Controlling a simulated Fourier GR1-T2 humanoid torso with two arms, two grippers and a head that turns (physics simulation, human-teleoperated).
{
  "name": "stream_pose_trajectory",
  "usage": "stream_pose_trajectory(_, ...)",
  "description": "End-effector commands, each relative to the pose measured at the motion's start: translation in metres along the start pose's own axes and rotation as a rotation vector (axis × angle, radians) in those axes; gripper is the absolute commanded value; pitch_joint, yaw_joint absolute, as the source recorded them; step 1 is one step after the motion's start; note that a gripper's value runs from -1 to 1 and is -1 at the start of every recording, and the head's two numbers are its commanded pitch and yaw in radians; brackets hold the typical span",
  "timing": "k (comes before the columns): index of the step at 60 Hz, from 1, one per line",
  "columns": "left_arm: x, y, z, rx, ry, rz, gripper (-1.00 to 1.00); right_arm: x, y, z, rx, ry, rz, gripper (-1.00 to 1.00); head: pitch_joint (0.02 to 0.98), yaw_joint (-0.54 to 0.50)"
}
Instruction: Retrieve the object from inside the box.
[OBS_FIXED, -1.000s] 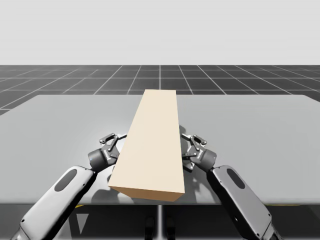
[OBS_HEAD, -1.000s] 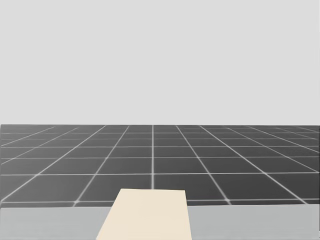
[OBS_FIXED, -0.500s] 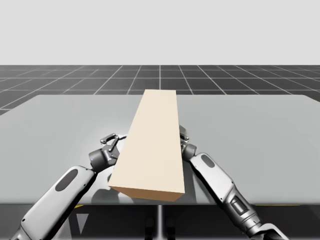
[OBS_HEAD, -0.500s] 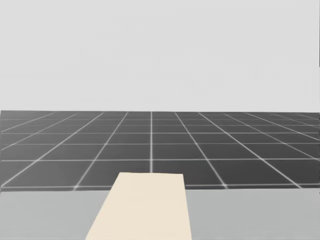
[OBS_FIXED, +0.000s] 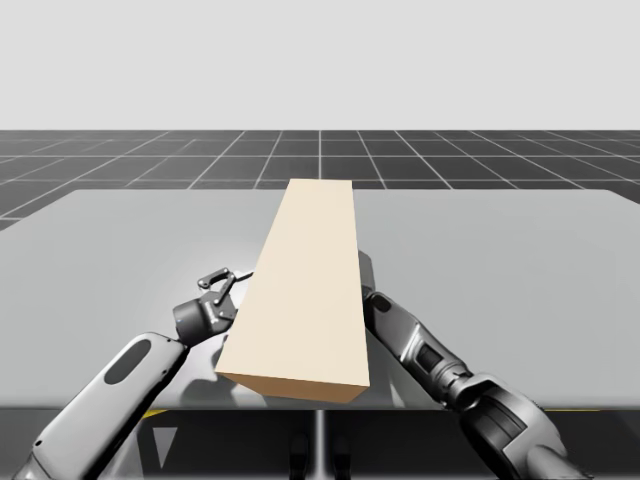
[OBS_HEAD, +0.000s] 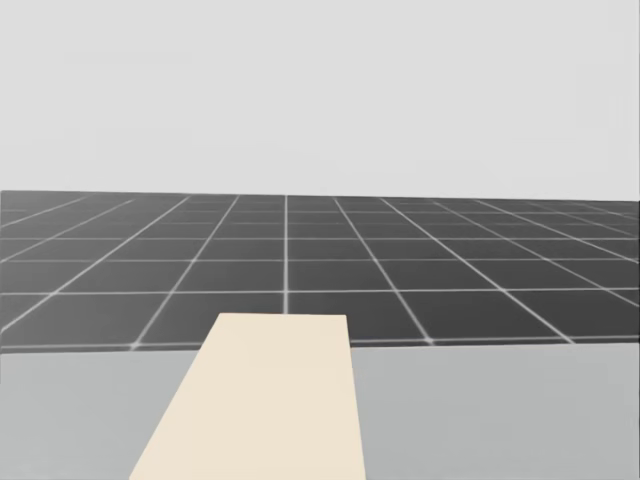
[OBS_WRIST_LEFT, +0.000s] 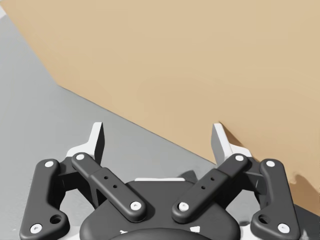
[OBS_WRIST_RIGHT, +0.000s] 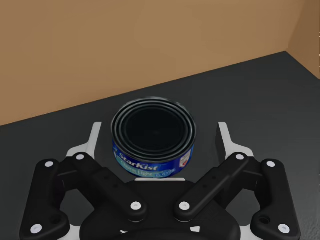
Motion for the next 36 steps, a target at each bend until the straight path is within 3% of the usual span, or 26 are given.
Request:
stream_pose_trajectory(1, -0.002, -0.01, -0.002, -0.086, 0.006, 0.0, -1.0, -0.011, -0.009, -0.014, -0.014, 0.034, 0.033, -1.0, 0.241, -0.08)
stream_pose_trajectory(9, -0.002, -0.01, -0.001, -0.088, 0.007, -0.001, -1.0, -0.012, -0.014, -0.02, -0.014, 0.04, 0.044, -1.0, 0.237, -0.07)
stream_pose_trajectory(11, -0.002, -0.01, -0.001, -0.088, 0.007, 0.0, -1.0, -0.015, -0.013, -0.021, -0.009, 0.043, 0.061, -1.0, 0.236, -0.08)
stream_pose_trajectory(12, -0.002, -0.01, 0.0, -0.088, 0.007, 0.0, -1.0, -0.017, -0.013, -0.021, -0.024, 0.026, 0.075, -0.7, 0.236, -0.08)
stream_pose_trajectory(13, -0.002, -0.01, 0.0, -0.088, 0.007, 0.0, -1.0, -0.017, -0.013, -0.021, -0.028, 0.027, 0.069, -0.24, 0.236, -0.08)
stream_pose_trajectory(15, -0.002, -0.01, 0.0, -0.089, 0.008, -0.001, -1.0, -0.019, -0.012, -0.021, -0.021, 0.031, 0.066, 0.94, 0.235, -0.08)
stream_pose_trajectory(29, -0.003, -0.008, -0.001, -0.088, 0.011, -0.002, -1.0, -0.017, -0.013, -0.01, -0.038, 0.023, 0.063, 1.0, 0.233, -0.08)
stream_pose_trajectory(33, -0.003, -0.008, -0.001, -0.087, 0.011, -0.001, -1.0, -0.012, -0.01, 0.005, -0.041, 0.011, 0.062, 1.0, 0.234, -0.09)
stream_pose_trajectory(36, -0.003, -0.008, -0.002, -0.086, 0.013, 0.0, -1.0, -0.01, -0.007, 0.02, -0.048, 0.002, 0.079, 1.0, 0.231, -0.09)
